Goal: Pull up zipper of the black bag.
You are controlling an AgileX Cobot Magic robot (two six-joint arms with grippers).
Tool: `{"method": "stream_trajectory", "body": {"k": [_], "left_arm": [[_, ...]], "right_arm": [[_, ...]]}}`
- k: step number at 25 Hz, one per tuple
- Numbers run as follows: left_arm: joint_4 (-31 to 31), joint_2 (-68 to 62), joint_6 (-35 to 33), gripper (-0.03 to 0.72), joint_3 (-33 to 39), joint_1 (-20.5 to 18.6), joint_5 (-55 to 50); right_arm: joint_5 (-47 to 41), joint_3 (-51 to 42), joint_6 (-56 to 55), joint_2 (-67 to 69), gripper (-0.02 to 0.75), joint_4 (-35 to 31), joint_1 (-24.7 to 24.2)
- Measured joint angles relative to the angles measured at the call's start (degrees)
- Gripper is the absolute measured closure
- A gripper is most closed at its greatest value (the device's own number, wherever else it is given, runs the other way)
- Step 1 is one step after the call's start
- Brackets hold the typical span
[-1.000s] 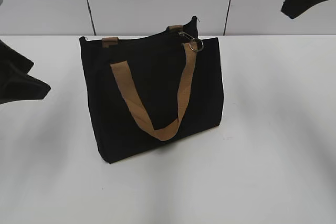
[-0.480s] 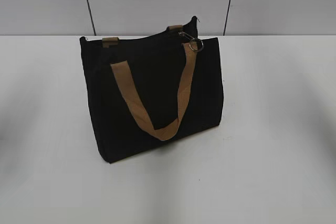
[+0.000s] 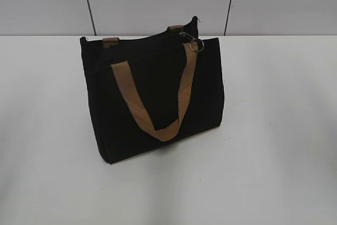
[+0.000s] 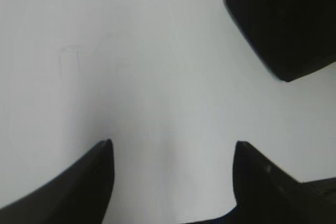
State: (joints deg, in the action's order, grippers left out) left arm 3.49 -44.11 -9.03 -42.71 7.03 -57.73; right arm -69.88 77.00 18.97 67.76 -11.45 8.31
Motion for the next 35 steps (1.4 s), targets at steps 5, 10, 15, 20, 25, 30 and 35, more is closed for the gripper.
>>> {"method": "stream_trajectory", "body": {"k": [5,10,15,20,25,30,35], "left_arm": [[0.4,13.0,0.0,0.159,5.0,0.0,-3.8],[0.5,23.8,0.0,0.159,8.3,0.0,-6.5],[0.5,30.9,0.0,0.159,10.4,0.0,-7.8],[0.7,36.3,-0.1,0.159,12.3,0.0,-4.3],[0.7,38.7,-0.1,0.159,12.4,0.0,-3.6],[0.7,41.4,-0.1,0.159,12.4,0.0,-3.4],[0.9,44.6,-0.2,0.162,12.5,0.0,-3.4]], "right_arm": [[0.1,-16.8,0.0,-11.3,0.344,0.0,0.0],[3.0,-31.8,-0.2,-24.6,0.344,0.1,0.0],[3.3,-41.6,-0.2,-34.8,0.344,0.1,0.0],[2.2,-46.6,-2.1,-45.2,0.344,0.1,0.0],[1.6,-47.0,-2.6,-54.9,0.344,0.3,0.0],[0.8,-47.0,-2.7,-64.6,0.344,0.7,0.0],[0.6,-47.1,-4.7,-68.2,0.344,3.0,0.0]]}}
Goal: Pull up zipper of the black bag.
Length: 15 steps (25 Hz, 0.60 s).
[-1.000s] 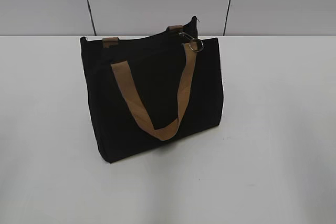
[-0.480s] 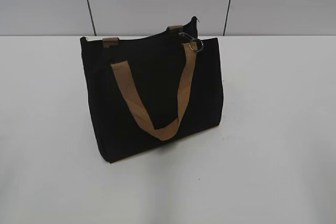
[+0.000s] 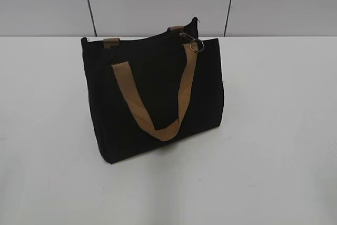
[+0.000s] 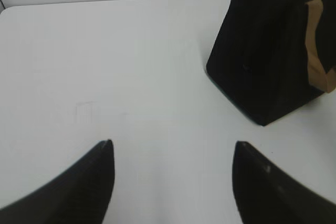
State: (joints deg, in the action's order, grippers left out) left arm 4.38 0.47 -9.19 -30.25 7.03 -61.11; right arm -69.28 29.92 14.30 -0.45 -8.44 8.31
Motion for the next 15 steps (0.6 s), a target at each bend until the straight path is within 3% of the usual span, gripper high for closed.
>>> {"method": "stream_trajectory", "body": {"k": [5,15], "left_arm": [[0.0,0.1,0.0,0.171,0.0,0.0,0.0],[0.1,0.1,0.0,0.179,0.0,0.0,0.1]], "right_arm": [[5.0,-1.9,-0.6,0.0,0.342,1.9,0.0],[6.3,-2.3,-1.2,0.0,0.342,2.8,0.0]]}}
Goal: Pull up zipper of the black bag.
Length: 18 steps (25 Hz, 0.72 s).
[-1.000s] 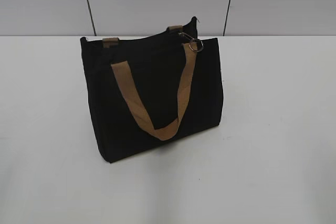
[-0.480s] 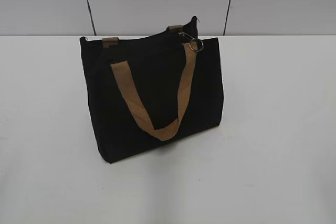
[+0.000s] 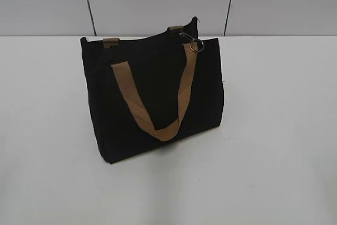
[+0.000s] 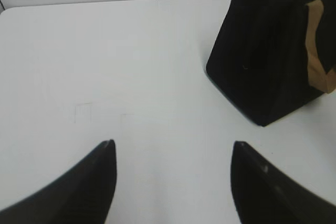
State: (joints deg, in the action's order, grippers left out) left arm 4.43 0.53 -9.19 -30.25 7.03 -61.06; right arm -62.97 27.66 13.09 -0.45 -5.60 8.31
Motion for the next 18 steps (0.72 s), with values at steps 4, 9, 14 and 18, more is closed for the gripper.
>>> {"method": "stream_trajectory", "body": {"k": [4,9,14,18], "left_arm": [[0.0,0.0,0.0,0.18,0.0,0.0,0.0],[0.0,0.0,0.0,0.19,0.0,0.0,0.0],[0.0,0.0,0.0,0.207,0.0,0.0,0.0],[0.0,0.0,0.0,0.225,0.0,0.0,0.0]], "right_arm": [[0.0,0.0,0.0,0.0,0.342,-0.4,-1.5],[0.0,0.0,0.0,0.0,0.342,-0.5,-6.6],[0.0,0.0,-0.1,0.0,0.342,-0.5,-6.7],[0.0,0.0,-0.1,0.0,0.342,-0.6,-6.7]]}}
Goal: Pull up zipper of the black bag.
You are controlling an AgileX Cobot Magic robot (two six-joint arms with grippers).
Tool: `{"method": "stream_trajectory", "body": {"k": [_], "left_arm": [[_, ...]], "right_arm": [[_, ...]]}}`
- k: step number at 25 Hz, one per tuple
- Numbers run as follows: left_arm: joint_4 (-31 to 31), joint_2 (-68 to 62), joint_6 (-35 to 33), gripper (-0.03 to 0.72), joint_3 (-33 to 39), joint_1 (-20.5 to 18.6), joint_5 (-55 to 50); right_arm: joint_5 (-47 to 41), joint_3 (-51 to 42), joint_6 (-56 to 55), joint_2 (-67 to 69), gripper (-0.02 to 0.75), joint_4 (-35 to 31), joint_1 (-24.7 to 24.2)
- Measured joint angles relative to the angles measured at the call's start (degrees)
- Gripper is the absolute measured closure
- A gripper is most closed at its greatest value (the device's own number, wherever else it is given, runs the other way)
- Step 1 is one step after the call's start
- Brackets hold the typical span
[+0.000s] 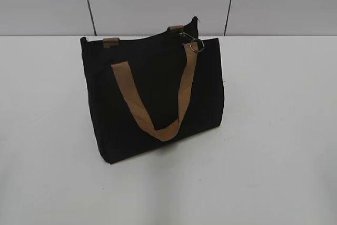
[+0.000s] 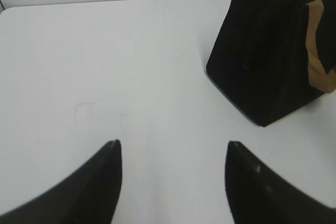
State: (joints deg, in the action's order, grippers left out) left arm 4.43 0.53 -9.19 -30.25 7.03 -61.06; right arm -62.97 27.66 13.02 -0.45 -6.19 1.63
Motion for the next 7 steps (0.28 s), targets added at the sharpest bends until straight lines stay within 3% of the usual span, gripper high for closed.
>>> {"method": "stream_trajectory", "body": {"k": [7], "left_arm": [[0.0,0.0,0.0,0.233,0.0,-1.6,0.0]], "right_arm": [[0.0,0.0,0.0,0.0,0.342,-0.1,0.0]]}}
